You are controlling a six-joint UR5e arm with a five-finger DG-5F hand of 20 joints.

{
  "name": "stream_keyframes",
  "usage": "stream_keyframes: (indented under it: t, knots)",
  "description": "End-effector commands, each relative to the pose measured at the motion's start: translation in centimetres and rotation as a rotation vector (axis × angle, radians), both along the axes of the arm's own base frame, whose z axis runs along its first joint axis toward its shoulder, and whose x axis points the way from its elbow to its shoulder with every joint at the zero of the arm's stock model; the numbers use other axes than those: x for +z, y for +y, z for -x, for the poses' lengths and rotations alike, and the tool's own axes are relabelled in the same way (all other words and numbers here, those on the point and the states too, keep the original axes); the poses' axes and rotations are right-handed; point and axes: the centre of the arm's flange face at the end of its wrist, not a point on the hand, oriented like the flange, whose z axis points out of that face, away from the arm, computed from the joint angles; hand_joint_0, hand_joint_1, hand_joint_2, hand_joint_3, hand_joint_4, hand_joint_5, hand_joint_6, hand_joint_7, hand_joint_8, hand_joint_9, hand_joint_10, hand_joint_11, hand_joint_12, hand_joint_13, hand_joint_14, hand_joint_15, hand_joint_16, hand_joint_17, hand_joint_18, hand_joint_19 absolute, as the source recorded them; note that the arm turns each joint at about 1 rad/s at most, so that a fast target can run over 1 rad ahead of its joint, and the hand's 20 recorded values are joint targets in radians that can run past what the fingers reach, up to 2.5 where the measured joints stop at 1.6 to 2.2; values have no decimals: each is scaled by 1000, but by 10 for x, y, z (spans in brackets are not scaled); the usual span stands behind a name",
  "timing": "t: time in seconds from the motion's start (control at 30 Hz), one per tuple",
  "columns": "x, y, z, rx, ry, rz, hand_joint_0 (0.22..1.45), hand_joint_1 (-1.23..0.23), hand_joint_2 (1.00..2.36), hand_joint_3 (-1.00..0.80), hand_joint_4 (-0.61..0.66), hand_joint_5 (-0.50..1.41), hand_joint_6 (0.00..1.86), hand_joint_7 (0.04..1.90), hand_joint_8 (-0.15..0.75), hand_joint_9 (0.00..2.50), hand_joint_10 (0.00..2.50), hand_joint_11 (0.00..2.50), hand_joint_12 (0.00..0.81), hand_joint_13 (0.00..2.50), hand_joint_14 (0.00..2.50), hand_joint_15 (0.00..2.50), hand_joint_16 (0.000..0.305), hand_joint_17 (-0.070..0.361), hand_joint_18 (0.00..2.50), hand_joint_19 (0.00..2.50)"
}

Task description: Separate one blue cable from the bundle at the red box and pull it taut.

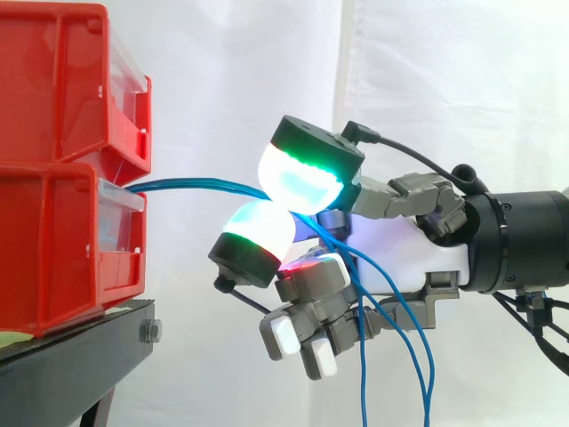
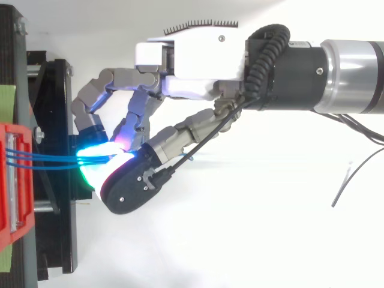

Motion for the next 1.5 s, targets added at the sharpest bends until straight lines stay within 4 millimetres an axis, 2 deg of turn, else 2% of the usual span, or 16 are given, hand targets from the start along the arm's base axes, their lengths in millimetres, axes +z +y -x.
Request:
stream_keyframes:
  t: [0.0, 0.1, 0.17, 0.27, 0.4, 0.53, 0.67, 0.73, 0.87, 0.9, 0.97, 1.0, 1.23, 1.27, 1.33, 1.47]
  knots:
    - [0, -1, 0, -1, 0, 0, 516, -615, 1000, -500, 102, -170, 876, 1112, 327, 1141, 23, 1226, 406, 872, 23, 679, 51, 116, 899, 782]
    - [0, 1, 0, 1, 0, 0, 533, -464, 1000, -500, 86, -168, 867, 1115, 321, 1137, 22, 1218, 405, 866, 23, 672, 51, 114, 884, 799]
    - [1, -1, 0, -1, -3, 0, 569, -463, 1000, -500, 73, -164, 864, 1155, 315, 1138, 26, 1230, 395, 850, 25, 677, 49, 110, 860, 812]
    - [2, -2, -1, -2, -3, 0, 612, -570, 1007, -406, 57, -155, 866, 1187, 314, 1133, 24, 1234, 392, 842, 25, 681, 48, 109, 844, 828]
    - [3, -2, 0, -2, 2, 0, 591, -737, 1020, -138, 72, -154, 874, 1268, 325, 1125, 24, 1216, 409, 840, 24, 682, 52, 117, 862, 805]
    - [3, -2, 0, -2, 4, 0, 608, -782, 1023, -72, 42, -158, 882, 1329, 323, 1111, 24, 1218, 409, 813, 23, 678, 51, 116, 832, 802]
    - [3, -2, 0, -2, 3, 2, 636, -823, 1024, -77, -13, -164, 891, 1415, 306, 1078, 25, 1230, 392, 782, 25, 676, 50, 112, 801, 796]
    - [3, -2, 0, -2, 3, 2, 678, -869, 1020, -158, -39, -172, 915, 1376, 302, 1062, 25, 1225, 389, 770, 26, 673, 49, 110, 786, 771]
    - [1, -1, 2, 4, 22, 2, 697, -896, 1019, -188, 0, -177, 930, 1307, 297, 1047, 25, 1212, 385, 766, 24, 676, 48, 108, 775, 771]
    - [2, -1, 2, 5, 23, 2, 677, -904, 1016, -259, 41, -175, 930, 1265, 297, 1047, 25, 1213, 384, 764, 26, 675, 48, 108, 774, 771]
    - [0, -1, 3, 7, 30, 2, 632, -874, 1001, -480, 75, -173, 929, 1229, 300, 1050, 25, 1208, 384, 766, 26, 679, 48, 107, 771, 781]
    - [1, -1, 3, 11, 33, 1, 604, -854, 1000, -500, 76, -173, 928, 1225, 302, 1055, 25, 1209, 383, 769, 25, 670, 48, 108, 772, 780]
    - [5, -4, 2, 10, 26, 2, 513, -638, 1000, -500, 100, -166, 918, 1164, 325, 1093, 25, 1204, 408, 798, 25, 667, 52, 117, 820, 777]
    - [5, -4, 2, 10, 26, 2, 513, -638, 1000, -500, 100, -166, 918, 1164, 325, 1093, 25, 1204, 408, 798, 25, 667, 52, 117, 820, 777]
    - [5, -4, 2, 10, 26, 2, 550, -504, 1000, -500, 106, -166, 905, 1211, 319, 1099, 24, 1203, 398, 799, 25, 676, 50, 113, 804, 808]
    - [5, -4, 2, 10, 30, 2, 577, -479, 1002, -465, 105, -171, 893, 1239, 311, 1072, 25, 1203, 404, 778, 23, 681, 50, 112, 770, 838]
